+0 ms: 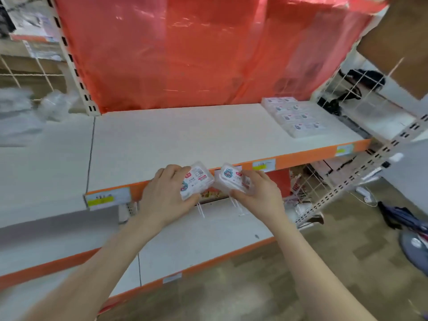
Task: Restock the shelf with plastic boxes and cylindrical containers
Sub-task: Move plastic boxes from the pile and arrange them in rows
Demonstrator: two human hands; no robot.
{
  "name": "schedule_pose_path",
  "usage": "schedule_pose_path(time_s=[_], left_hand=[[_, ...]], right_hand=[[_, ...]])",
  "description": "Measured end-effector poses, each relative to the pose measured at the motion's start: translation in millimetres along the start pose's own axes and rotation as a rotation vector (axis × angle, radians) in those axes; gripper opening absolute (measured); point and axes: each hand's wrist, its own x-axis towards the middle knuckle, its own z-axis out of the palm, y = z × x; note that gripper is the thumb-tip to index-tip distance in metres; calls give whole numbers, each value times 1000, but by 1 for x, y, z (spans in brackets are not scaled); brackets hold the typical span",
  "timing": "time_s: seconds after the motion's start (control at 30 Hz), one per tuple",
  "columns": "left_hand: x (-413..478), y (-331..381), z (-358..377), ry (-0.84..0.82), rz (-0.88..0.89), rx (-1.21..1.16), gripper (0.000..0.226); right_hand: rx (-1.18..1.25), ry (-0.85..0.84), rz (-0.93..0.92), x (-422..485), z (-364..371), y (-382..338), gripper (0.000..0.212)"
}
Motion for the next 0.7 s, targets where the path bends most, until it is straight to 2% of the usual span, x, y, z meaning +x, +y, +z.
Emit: schedule_pose_path(time_s=[0.4, 0.7], left_hand=[[58, 109, 72, -111, 186, -69, 62], [155, 156, 123, -159, 286, -102, 62]], right_hand=[[15, 121, 187, -6, -58, 122, 58], [44, 188, 246, 65, -89, 188, 52]])
